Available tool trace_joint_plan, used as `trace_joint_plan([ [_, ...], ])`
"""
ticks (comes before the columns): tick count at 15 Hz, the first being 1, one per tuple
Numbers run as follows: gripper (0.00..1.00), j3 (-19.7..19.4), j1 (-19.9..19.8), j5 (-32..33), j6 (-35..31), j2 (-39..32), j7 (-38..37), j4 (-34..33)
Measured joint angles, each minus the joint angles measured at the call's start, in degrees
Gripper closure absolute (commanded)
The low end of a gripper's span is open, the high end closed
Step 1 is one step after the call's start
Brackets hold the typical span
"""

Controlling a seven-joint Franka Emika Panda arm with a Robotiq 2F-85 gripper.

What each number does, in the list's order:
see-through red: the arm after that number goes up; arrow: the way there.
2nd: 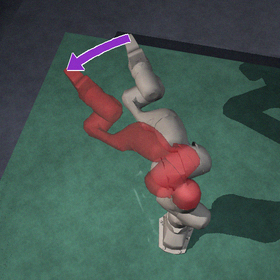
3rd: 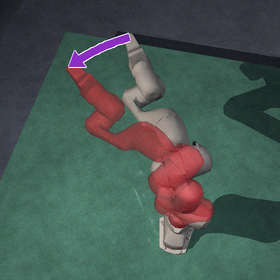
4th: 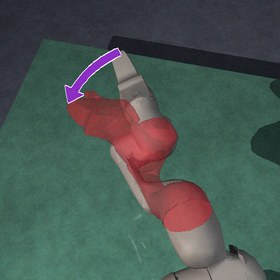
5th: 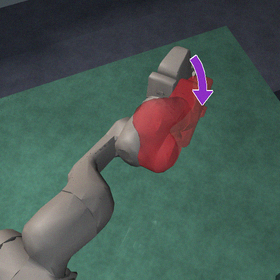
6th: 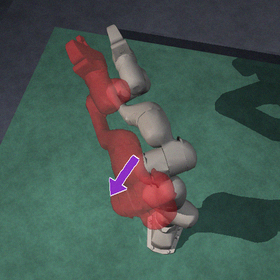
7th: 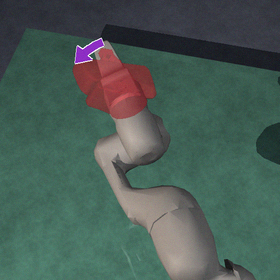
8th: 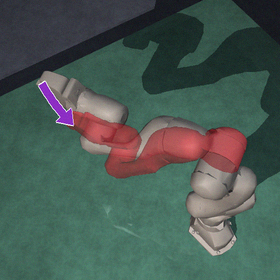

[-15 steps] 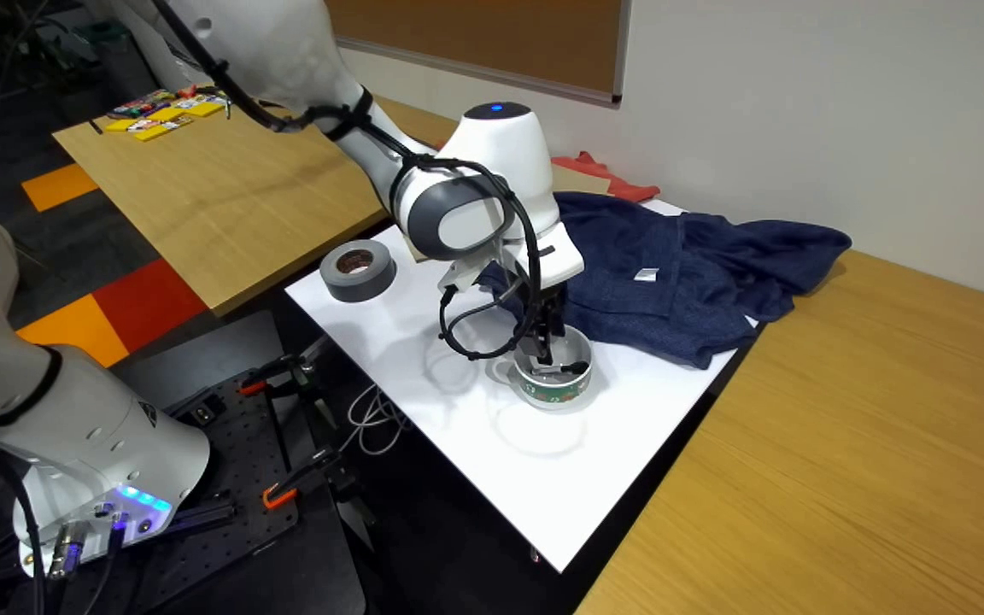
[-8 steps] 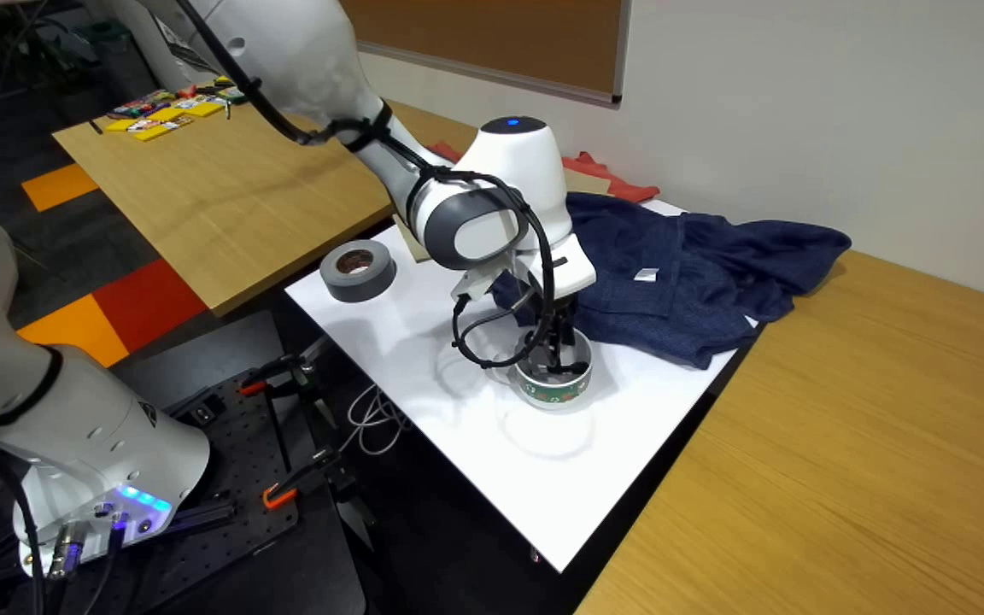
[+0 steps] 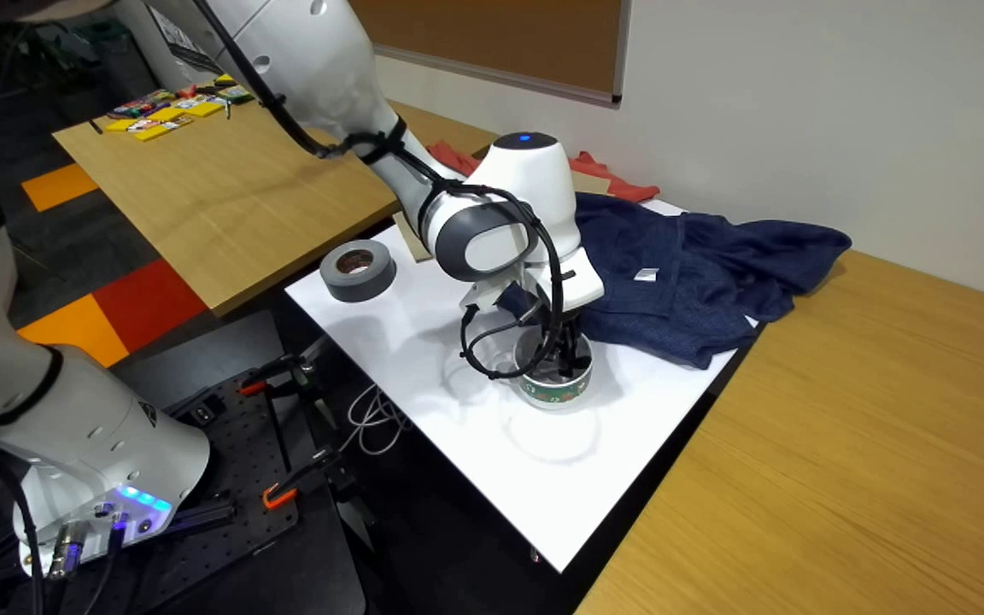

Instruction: Remove the marker from the mug cup and place it on the table

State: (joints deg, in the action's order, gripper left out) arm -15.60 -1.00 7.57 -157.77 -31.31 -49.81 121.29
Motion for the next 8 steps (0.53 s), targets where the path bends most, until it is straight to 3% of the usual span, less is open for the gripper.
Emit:
trace_joint_plan([
  [8,0.97,-5.1,3.9,1.3,-1.5,4.8,0.0,3.3],
])
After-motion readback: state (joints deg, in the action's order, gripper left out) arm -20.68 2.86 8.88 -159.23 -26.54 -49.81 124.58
